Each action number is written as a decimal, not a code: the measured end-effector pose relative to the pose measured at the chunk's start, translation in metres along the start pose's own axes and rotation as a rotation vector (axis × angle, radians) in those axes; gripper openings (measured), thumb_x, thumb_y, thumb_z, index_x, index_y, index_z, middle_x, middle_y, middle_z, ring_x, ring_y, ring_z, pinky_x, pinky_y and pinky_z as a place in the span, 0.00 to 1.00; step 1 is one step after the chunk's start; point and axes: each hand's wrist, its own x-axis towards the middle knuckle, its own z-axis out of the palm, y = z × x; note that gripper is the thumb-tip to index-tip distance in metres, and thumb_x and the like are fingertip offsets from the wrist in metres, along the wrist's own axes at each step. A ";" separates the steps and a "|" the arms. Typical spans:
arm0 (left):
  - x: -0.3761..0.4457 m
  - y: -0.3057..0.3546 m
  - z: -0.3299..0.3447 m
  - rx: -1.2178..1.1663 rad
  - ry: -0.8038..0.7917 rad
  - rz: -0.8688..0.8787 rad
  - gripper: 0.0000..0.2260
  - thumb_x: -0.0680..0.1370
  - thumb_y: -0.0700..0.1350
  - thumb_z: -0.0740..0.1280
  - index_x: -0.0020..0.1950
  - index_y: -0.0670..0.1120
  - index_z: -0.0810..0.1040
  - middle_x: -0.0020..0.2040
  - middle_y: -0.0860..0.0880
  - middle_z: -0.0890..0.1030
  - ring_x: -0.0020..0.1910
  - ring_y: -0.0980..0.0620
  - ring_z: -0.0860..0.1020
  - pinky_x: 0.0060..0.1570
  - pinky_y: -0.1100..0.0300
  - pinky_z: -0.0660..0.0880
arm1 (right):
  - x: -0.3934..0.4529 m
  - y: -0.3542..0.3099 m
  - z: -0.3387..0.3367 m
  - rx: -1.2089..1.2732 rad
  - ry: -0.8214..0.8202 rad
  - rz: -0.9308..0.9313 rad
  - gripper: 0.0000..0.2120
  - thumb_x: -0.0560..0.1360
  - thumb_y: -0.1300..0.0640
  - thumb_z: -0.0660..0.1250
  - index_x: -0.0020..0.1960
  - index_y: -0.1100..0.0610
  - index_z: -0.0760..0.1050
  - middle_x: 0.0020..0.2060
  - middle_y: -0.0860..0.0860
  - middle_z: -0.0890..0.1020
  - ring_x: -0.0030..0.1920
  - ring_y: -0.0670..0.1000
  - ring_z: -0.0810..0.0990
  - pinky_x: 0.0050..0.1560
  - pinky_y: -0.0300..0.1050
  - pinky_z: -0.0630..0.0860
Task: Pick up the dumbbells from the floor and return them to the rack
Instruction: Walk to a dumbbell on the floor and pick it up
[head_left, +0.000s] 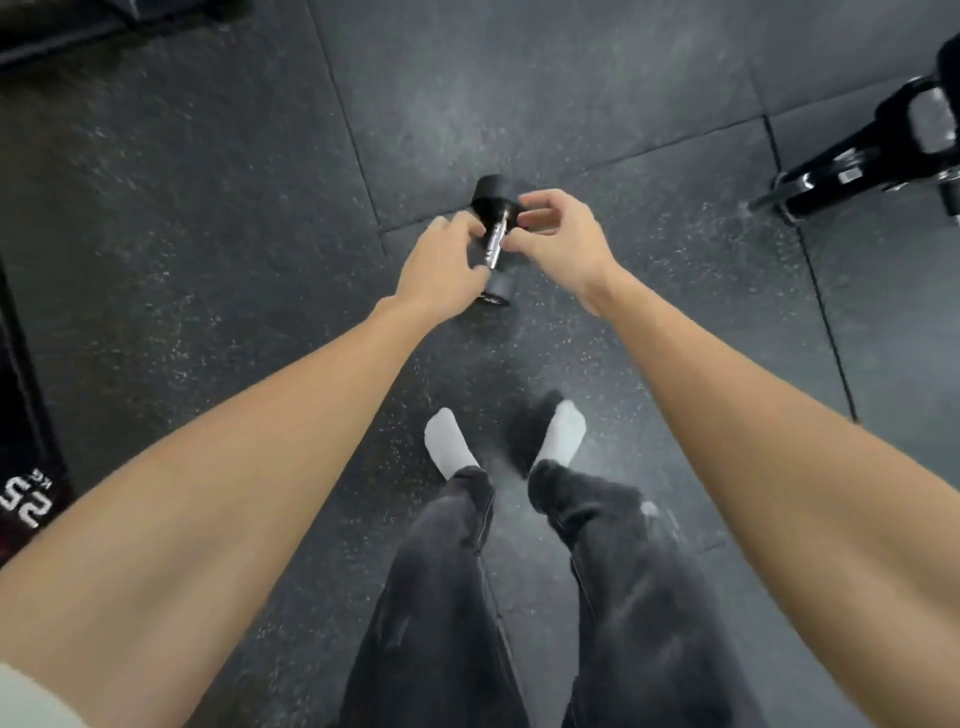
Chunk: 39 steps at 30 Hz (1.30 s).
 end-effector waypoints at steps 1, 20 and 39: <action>0.014 -0.016 0.014 -0.032 0.025 -0.021 0.17 0.79 0.42 0.65 0.68 0.47 0.74 0.63 0.45 0.76 0.60 0.47 0.77 0.59 0.51 0.74 | 0.017 0.017 0.012 0.038 -0.005 0.003 0.23 0.72 0.55 0.75 0.66 0.52 0.78 0.58 0.50 0.84 0.57 0.50 0.83 0.55 0.42 0.80; 0.234 -0.256 0.265 0.016 -0.074 0.091 0.40 0.75 0.70 0.65 0.81 0.54 0.58 0.74 0.50 0.64 0.70 0.48 0.70 0.65 0.53 0.70 | 0.258 0.351 0.143 -0.203 -0.042 -0.062 0.52 0.53 0.39 0.85 0.73 0.50 0.69 0.66 0.47 0.78 0.65 0.49 0.77 0.67 0.50 0.76; 0.241 -0.186 0.222 0.167 -0.357 -0.028 0.31 0.60 0.36 0.79 0.53 0.50 0.65 0.46 0.46 0.75 0.47 0.40 0.78 0.37 0.48 0.79 | 0.246 0.305 0.082 -0.392 -0.127 0.003 0.28 0.58 0.59 0.80 0.56 0.57 0.76 0.44 0.48 0.79 0.45 0.50 0.76 0.36 0.37 0.75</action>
